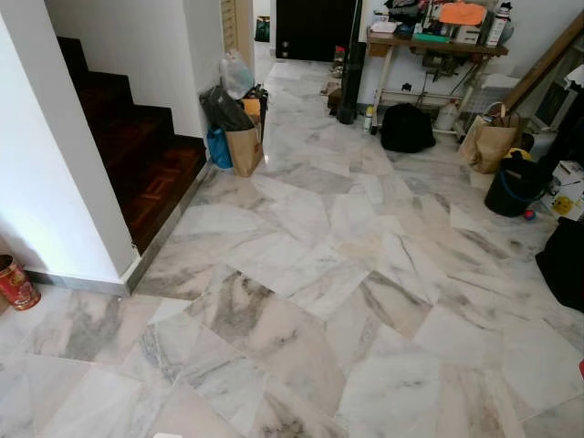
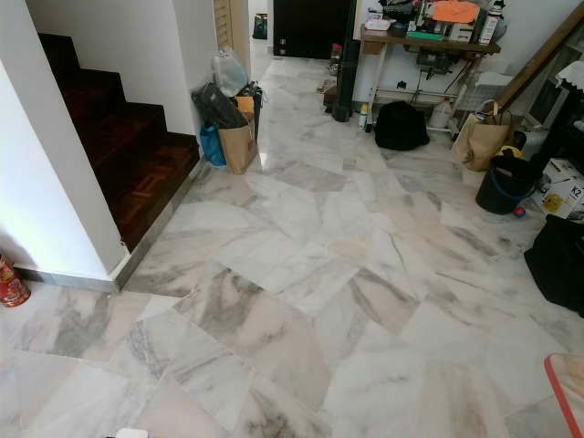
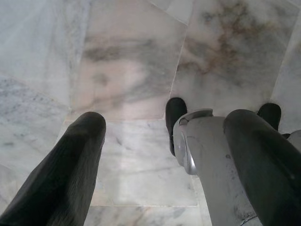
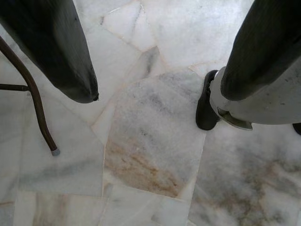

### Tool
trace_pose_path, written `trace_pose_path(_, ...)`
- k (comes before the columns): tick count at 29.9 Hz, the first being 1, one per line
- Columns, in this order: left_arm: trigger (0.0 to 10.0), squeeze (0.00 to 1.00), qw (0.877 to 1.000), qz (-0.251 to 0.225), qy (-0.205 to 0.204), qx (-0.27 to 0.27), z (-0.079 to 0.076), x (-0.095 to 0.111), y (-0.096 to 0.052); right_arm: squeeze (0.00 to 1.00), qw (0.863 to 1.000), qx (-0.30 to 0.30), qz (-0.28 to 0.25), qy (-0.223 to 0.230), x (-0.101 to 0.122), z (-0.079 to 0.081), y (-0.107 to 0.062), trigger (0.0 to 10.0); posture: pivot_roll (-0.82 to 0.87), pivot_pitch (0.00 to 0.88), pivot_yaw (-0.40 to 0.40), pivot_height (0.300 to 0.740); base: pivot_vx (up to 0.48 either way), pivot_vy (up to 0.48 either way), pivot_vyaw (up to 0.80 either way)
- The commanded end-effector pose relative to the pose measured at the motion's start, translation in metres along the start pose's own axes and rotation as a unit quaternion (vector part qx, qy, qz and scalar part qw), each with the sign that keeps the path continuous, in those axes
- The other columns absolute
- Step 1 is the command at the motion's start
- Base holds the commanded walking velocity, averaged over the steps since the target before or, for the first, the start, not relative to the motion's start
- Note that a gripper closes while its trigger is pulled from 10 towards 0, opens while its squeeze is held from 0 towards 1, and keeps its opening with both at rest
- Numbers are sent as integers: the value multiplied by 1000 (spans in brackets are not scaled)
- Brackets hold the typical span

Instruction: Hang hanger

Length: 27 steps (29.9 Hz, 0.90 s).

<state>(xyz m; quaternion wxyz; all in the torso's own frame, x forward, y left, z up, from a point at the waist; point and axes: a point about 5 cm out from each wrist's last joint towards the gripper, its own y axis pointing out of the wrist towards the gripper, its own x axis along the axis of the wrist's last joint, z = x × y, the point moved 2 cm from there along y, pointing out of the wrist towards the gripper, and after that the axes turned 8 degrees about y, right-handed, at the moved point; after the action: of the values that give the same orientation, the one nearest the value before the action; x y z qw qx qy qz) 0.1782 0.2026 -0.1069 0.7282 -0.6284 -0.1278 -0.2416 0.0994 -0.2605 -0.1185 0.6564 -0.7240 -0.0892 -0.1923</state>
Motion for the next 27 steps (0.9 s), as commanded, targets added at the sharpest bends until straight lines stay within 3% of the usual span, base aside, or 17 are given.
trace_pose_path(1,10000,0,998,-1,-51,-33,18,-23,-6,0,981,146,-114,65,104,121,7,10000,121,0,-54,740,0,0,0)
trace_pose_path(5,10000,0,1000,-6,-21,-18,15,-14,-4,0,977,120,-132,116,122,119,6,10000,119,0,-32,740,0,0,0)
trace_pose_path(23,10000,0,999,-22,-18,-25,9,-12,-4,0,976,111,-134,132,126,117,5,10000,120,0,-39,740,0,0,0)
trace_pose_path(27,10000,0,999,-21,-15,-29,5,-13,-4,0,977,110,-125,131,123,117,6,10000,119,0,-41,740,0,0,-542)
